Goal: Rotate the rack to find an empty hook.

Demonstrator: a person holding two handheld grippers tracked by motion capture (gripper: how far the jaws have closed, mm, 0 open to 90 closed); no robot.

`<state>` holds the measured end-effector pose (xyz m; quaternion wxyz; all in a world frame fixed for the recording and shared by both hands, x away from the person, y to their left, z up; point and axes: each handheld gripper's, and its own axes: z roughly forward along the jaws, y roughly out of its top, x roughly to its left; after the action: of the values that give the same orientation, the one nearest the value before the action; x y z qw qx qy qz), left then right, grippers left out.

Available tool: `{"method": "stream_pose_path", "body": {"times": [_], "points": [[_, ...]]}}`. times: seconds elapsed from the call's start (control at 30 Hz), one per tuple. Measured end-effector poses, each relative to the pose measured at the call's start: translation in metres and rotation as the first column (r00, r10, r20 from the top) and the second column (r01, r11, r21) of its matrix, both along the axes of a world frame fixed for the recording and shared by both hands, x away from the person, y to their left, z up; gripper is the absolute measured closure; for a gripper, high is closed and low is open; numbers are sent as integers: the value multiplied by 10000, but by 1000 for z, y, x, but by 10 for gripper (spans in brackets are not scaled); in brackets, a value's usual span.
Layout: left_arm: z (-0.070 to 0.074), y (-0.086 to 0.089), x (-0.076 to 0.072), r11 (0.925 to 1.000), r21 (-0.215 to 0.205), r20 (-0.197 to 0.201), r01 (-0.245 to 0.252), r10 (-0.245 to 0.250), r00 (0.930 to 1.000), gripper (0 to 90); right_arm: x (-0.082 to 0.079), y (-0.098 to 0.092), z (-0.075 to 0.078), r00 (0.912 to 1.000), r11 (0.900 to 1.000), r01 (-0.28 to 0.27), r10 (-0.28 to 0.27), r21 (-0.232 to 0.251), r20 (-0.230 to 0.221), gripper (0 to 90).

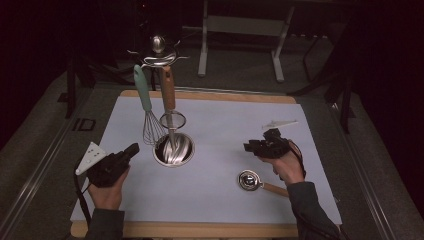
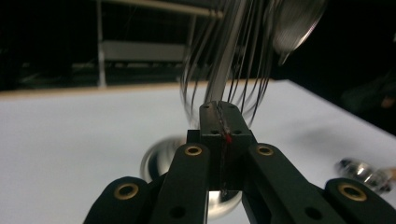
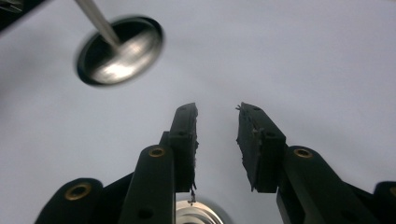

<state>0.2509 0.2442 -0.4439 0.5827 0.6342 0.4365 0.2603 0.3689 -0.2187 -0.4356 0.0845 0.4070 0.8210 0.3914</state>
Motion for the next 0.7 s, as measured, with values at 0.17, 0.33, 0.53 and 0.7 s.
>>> {"method": "stream_pose_path", "body": {"times": [0.17, 0.33, 0.53, 0.7], "points": [[34, -5, 1, 9995, -245, 801, 214, -194, 9966, 900, -8, -17, -15, 9975, 9953, 706, -705, -656, 33, 665], [65, -7, 4, 9993, -310, 1448, 213, -166, 9893, 900, -17, -32, -33, 9931, 9878, 1175, -1172, -1026, 85, 652], [101, -8, 5, 9997, -178, 2315, 136, -91, 9728, 900, -19, -44, -46, 9874, 9809, 1579, -1558, -1139, 275, 629], [122, -11, 10, 9999, -79, 2629, 66, -43, 9648, 900, -26, -48, -50, 9855, 9780, 1648, -1580, -1278, 617, 605]]}}
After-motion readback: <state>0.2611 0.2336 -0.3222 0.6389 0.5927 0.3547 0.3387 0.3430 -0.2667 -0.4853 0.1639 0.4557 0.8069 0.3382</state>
